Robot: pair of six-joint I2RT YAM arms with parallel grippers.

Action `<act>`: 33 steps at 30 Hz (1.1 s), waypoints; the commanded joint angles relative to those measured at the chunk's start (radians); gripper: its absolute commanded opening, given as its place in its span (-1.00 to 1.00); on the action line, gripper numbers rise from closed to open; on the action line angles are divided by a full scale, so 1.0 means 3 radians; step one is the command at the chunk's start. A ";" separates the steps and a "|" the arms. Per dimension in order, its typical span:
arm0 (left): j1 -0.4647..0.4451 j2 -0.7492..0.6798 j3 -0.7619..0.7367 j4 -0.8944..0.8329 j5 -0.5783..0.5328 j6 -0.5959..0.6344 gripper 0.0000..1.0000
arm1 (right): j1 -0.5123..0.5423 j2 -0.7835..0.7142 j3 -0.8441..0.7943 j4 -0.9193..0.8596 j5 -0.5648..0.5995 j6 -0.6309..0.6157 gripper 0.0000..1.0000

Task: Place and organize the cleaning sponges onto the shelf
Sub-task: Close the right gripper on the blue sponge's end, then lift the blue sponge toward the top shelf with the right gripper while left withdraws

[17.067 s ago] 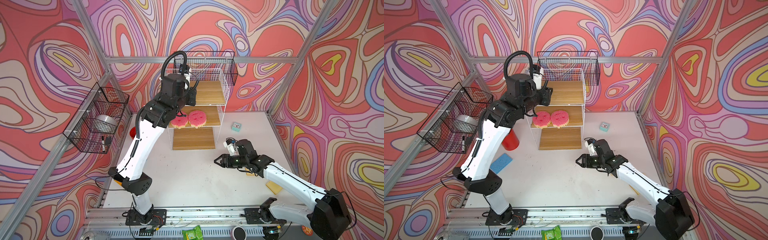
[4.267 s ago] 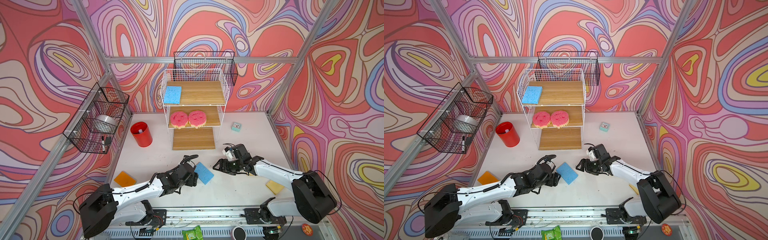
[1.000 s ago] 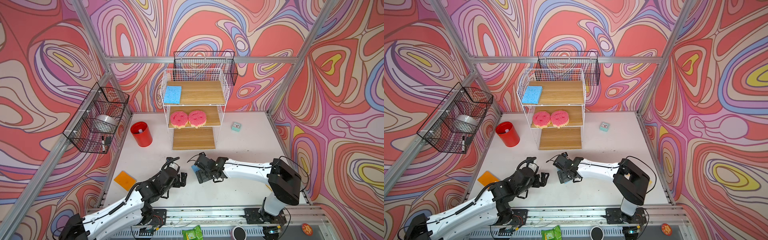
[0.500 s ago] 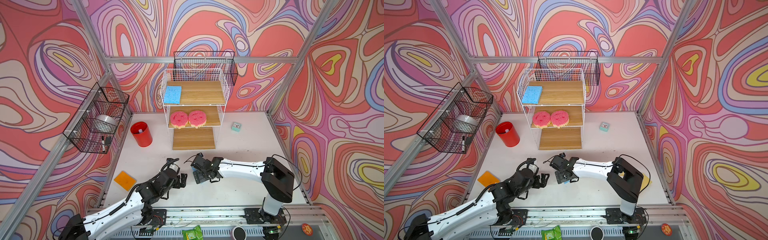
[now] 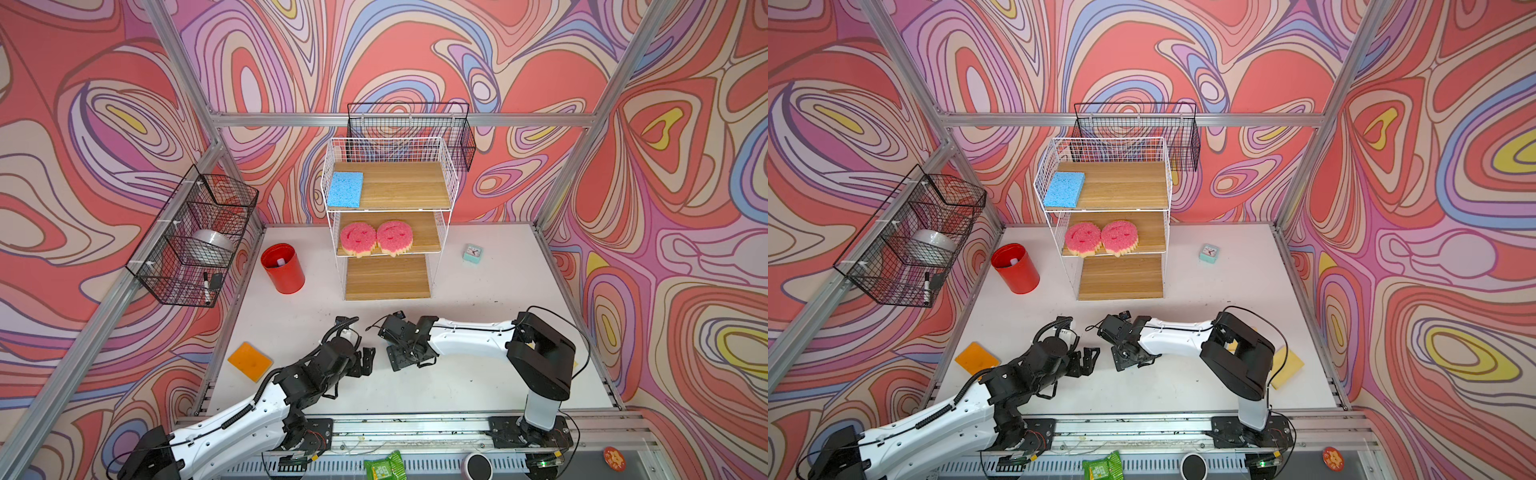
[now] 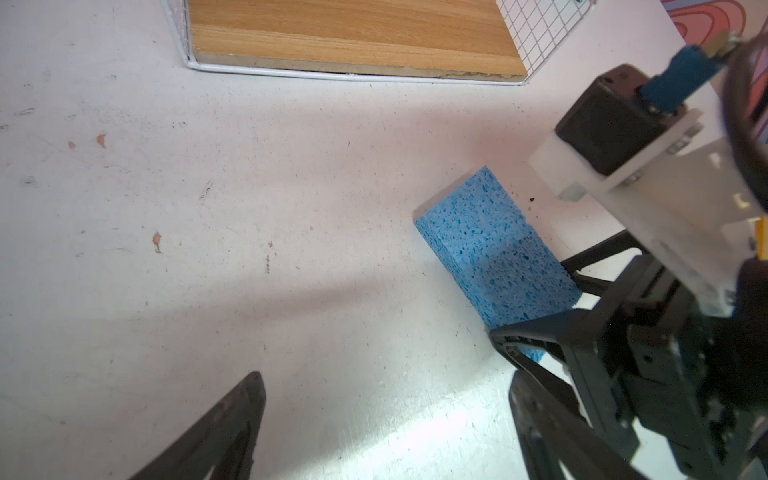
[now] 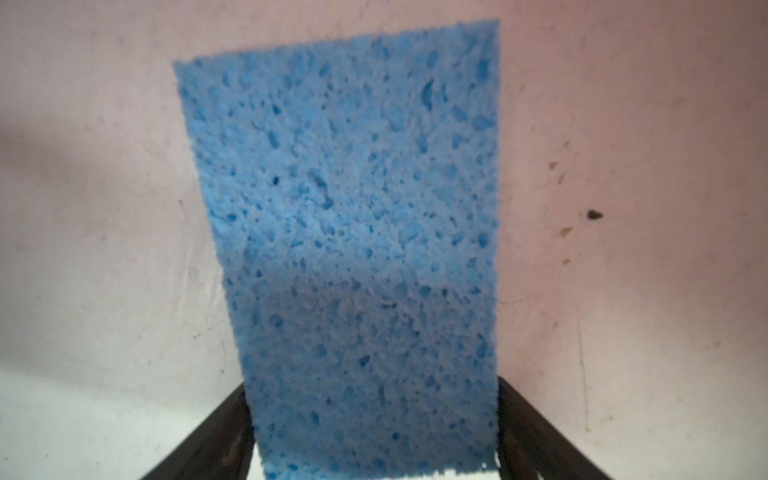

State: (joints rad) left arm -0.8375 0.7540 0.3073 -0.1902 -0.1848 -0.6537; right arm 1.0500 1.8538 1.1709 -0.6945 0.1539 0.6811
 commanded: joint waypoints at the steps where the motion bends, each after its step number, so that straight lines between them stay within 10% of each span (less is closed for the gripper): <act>1: 0.0028 -0.0037 0.0028 -0.0004 -0.0083 0.0080 0.86 | 0.0043 0.0117 0.0107 -0.0144 0.0133 0.0034 0.64; 33: 0.0029 -0.1123 0.1409 -0.1753 -0.0673 0.0228 0.83 | 0.0839 -0.1153 0.1280 -0.0946 0.0960 -0.0176 0.39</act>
State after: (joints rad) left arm -0.8360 0.4133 0.6552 -0.5953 -0.3244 -0.6308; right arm 1.2968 1.5192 1.4860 -0.9237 0.3790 0.6724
